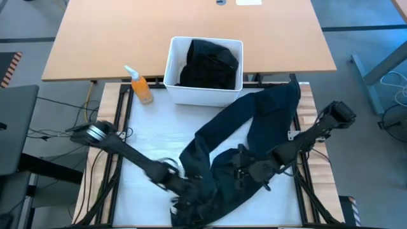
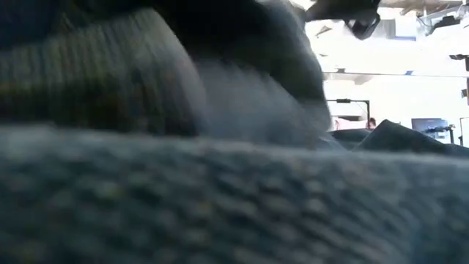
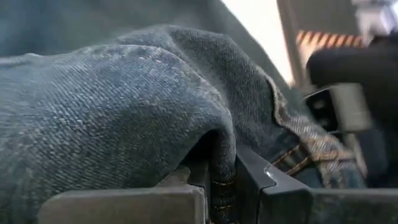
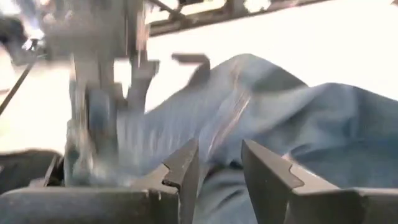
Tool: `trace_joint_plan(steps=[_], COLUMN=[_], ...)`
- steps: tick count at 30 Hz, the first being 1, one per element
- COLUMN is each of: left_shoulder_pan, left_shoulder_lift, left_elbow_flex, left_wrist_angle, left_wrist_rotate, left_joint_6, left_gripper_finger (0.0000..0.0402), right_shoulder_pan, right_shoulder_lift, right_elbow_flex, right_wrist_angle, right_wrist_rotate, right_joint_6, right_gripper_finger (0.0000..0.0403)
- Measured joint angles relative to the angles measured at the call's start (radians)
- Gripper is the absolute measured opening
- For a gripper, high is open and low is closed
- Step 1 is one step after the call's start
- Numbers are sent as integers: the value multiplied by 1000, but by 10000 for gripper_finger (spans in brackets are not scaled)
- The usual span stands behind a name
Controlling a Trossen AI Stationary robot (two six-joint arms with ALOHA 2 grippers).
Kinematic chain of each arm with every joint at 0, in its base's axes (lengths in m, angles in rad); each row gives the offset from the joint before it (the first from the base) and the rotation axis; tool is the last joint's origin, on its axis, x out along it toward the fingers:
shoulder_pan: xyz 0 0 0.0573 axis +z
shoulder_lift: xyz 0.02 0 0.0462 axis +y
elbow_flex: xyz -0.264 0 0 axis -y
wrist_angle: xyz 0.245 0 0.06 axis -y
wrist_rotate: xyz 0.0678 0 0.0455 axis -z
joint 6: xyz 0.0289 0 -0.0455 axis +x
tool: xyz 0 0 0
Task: Fold laundry
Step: Fold the blue long pants
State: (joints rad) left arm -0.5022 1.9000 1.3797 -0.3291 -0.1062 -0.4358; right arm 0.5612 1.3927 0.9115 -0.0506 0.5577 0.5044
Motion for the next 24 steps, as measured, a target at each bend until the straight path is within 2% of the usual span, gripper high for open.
trace_joint_plan(steps=[2,6,11,15,19,24], left_shoulder_pan=[20,52,46,16,-11,-31], left_shoulder_lift=[105,274,362,330,273,238], left_elbow_flex=[107,328,517,553,554,554], left_wrist_angle=[-63,-221,-407,-533,-601,-638], left_wrist_rotate=[13,26,0,-124,-230,-243], left_joint_6=[26,87,218,295,300,296], left_gripper_finger=[21,41,95,133,163,193], right_shoulder_pan=[7,-1,7,24,26,25], right_shoulder_lift=[-15,17,136,202,256,299], right_elbow_flex=[0,0,0,0,0,0], right_wrist_angle=[-1,0,-6,1,71,241], right_wrist_rotate=[38,48,38,39,40,45], right_joint_6=[7,76,116,115,74,-78], right_gripper_finger=[144,131,118,118,124,130])
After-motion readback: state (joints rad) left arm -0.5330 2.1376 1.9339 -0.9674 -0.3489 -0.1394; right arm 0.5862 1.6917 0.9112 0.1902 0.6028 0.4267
